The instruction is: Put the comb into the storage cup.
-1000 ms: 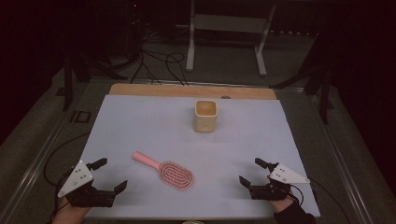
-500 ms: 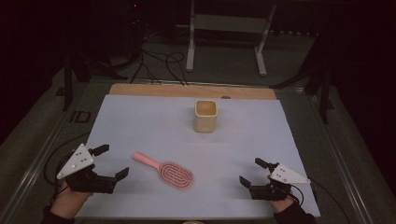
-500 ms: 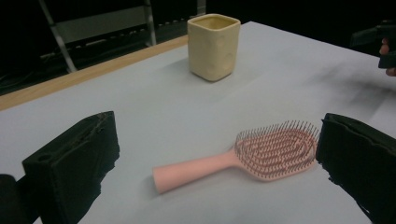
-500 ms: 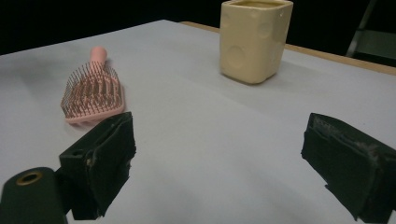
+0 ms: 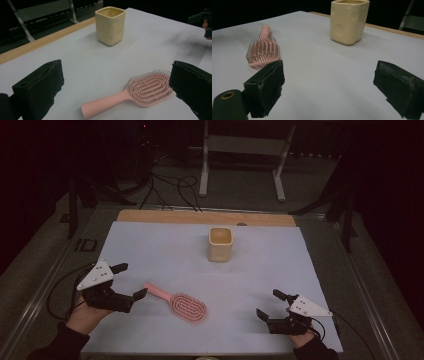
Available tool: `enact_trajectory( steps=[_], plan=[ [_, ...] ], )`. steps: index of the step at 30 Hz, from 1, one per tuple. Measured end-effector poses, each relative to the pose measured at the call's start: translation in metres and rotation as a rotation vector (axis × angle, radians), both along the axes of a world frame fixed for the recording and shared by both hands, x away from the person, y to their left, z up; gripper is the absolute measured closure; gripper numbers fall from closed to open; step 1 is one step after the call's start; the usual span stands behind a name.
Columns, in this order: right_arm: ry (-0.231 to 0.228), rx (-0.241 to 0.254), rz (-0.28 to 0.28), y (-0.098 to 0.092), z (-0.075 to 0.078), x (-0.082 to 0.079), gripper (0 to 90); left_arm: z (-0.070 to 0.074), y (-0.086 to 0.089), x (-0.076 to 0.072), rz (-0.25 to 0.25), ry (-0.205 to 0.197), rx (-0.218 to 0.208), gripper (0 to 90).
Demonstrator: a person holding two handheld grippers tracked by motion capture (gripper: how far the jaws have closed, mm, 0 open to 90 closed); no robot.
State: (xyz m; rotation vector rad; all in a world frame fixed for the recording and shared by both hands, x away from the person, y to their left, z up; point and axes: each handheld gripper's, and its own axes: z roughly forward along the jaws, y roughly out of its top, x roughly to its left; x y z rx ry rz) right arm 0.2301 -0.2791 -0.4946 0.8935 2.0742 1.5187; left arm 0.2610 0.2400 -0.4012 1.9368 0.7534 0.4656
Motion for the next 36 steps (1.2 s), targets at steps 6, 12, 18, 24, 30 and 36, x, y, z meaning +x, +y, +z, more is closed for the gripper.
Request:
enact_trajectory(
  steps=[6,12,18,24,30,36],
  plan=[
    [0.002,0.003,0.0,0.0,0.0,0.0,9.4,0.0,-0.004,0.012,-0.009,0.018,-0.005,0.4],
    [0.0,0.001,0.002,0.0,0.0,0.0,9.4,-0.002,-0.014,0.021,-0.026,0.019,0.009,0.4],
    [0.003,0.003,0.002,-0.001,0.0,0.0,9.4,-0.007,-0.019,0.027,-0.03,0.03,0.016,0.5],
    [0.003,0.002,0.003,-0.001,0.0,0.0,9.4,-0.017,-0.028,0.036,-0.045,0.041,0.028,1.5],
    [0.002,-0.001,0.004,-0.001,0.0,0.0,9.4,-0.023,-0.032,0.04,-0.052,0.045,0.028,4.3],
    [0.0,-0.002,0.009,0.0,0.0,0.0,9.4,-0.04,-0.041,0.046,-0.082,0.067,0.057,15.4]
  ],
)
